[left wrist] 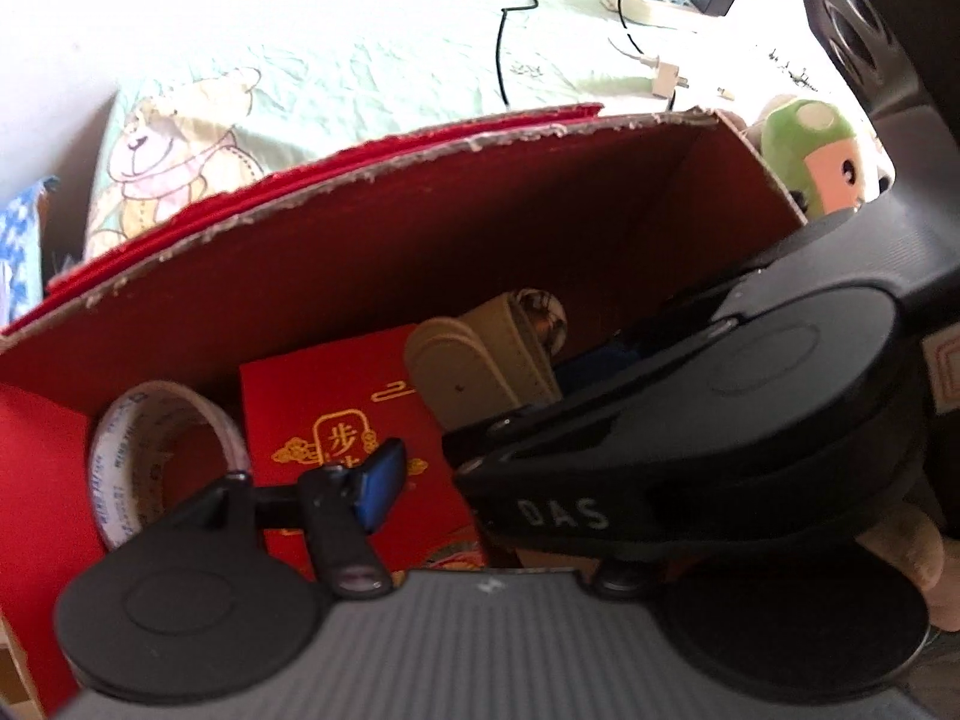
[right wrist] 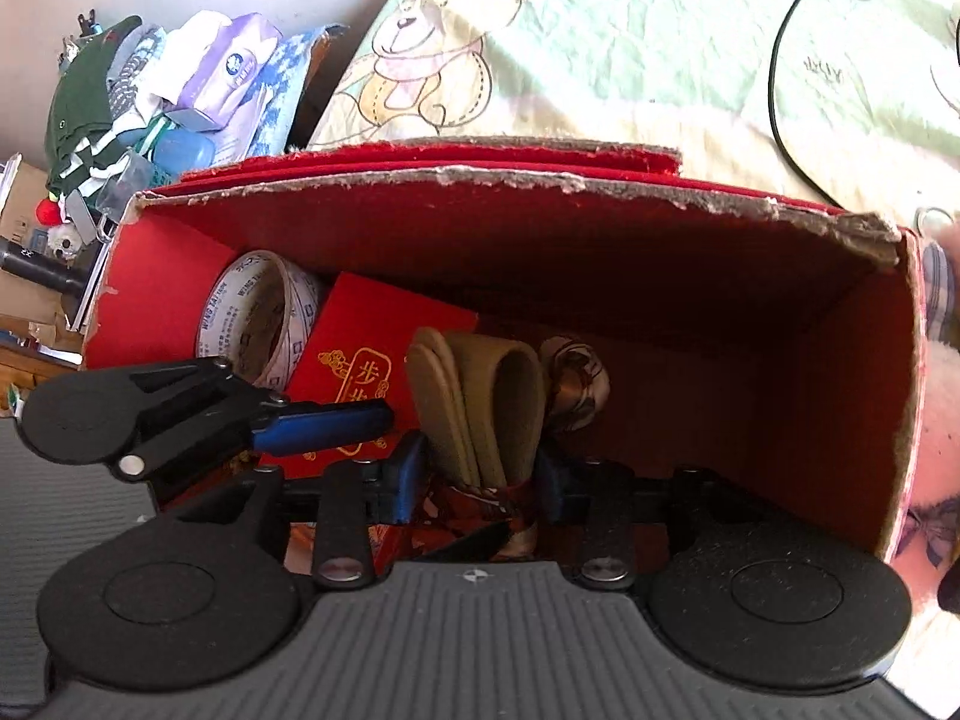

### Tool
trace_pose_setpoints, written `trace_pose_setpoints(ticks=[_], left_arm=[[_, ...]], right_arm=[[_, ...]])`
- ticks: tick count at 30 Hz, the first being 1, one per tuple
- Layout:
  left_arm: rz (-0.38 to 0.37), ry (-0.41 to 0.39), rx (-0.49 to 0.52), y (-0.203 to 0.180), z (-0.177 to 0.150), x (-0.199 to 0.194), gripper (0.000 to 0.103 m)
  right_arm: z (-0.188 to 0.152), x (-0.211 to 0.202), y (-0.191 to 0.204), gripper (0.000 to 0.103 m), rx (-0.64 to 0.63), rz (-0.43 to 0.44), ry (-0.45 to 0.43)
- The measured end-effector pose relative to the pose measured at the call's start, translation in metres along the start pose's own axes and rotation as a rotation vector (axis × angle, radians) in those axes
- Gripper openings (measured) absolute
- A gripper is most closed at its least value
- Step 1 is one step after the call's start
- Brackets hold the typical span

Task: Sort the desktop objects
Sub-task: 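Lower the beige strap into the box beside the red carton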

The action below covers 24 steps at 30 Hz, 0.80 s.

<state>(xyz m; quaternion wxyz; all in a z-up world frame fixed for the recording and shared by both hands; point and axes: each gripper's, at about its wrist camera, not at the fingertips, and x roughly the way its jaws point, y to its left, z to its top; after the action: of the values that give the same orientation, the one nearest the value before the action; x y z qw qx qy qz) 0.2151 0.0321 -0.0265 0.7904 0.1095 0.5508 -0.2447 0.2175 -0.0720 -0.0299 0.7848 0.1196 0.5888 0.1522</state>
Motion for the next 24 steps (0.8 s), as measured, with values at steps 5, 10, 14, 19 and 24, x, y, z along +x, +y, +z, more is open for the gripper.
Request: trace_pose_setpoints(ticks=[5,10,14,19,24], left_arm=[[0.023,-0.003,0.004,-0.003,0.001,0.001,0.064],[0.051,-0.017,-0.015,-0.002,0.003,0.0,0.07],[0.065,-0.024,-0.043,0.002,0.005,-0.001,0.074],[0.08,-0.042,-0.038,0.003,0.003,-0.003,0.076],[0.091,-0.053,-0.037,0.008,-0.005,-0.005,0.077]], right_arm=[[0.0,0.0,0.0,0.044,-0.006,-0.014,-0.027],[-0.005,-0.005,0.004,0.043,-0.016,-0.06,-0.099],[-0.007,-0.007,0.009,0.038,-0.029,-0.135,-0.155],[-0.006,-0.008,0.008,0.034,-0.035,-0.138,-0.171],[-0.007,-0.009,0.009,0.033,-0.037,-0.134,-0.178]])
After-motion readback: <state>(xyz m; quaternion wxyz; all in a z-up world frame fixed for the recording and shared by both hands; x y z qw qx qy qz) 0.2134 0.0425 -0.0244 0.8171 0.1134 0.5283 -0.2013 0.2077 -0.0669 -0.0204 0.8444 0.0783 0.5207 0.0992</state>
